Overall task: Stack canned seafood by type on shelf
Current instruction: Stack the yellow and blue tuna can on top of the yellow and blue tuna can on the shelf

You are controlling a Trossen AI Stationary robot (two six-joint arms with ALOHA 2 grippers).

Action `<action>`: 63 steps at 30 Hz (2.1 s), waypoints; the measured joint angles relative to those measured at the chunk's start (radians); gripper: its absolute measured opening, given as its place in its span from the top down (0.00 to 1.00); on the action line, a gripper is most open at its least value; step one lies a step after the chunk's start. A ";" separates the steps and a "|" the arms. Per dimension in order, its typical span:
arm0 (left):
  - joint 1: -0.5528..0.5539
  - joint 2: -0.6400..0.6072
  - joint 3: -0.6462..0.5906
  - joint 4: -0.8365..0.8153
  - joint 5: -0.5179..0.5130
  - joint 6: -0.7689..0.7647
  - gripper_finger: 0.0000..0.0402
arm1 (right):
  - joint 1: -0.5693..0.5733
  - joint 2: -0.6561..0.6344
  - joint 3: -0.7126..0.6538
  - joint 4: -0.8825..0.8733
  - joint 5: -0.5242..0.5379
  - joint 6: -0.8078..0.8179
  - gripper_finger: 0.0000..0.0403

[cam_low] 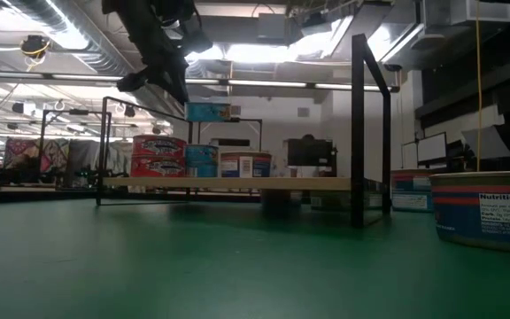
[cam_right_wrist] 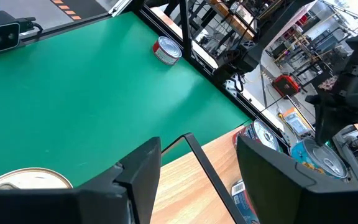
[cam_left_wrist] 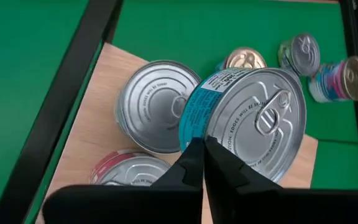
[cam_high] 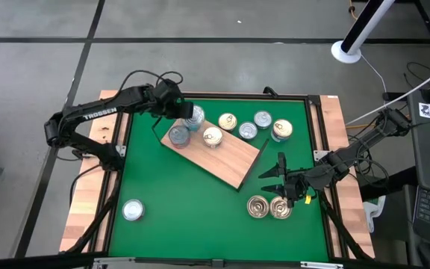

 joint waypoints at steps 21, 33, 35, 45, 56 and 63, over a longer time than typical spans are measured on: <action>0.006 0.041 0.000 -0.065 -0.002 -0.282 1.00 | 0.000 0.005 0.001 -0.029 0.000 0.000 0.48; 0.012 0.041 0.000 -0.069 -0.021 -0.434 1.00 | 0.000 0.028 0.001 -0.051 0.000 0.000 0.48; 0.012 0.041 0.000 -0.073 -0.029 -0.464 1.00 | 0.000 0.028 0.001 -0.051 0.000 0.000 0.48; 0.012 0.041 0.000 -0.081 -0.037 -0.523 1.00 | 0.000 0.028 0.001 -0.051 0.000 0.000 0.48; 0.012 0.050 0.000 -0.103 -0.037 -0.552 1.00 | 0.000 0.028 0.001 -0.051 0.000 0.000 0.48; 0.012 0.050 0.000 -0.106 -0.037 -0.598 1.00 | 0.000 0.028 0.001 -0.051 0.000 0.000 0.48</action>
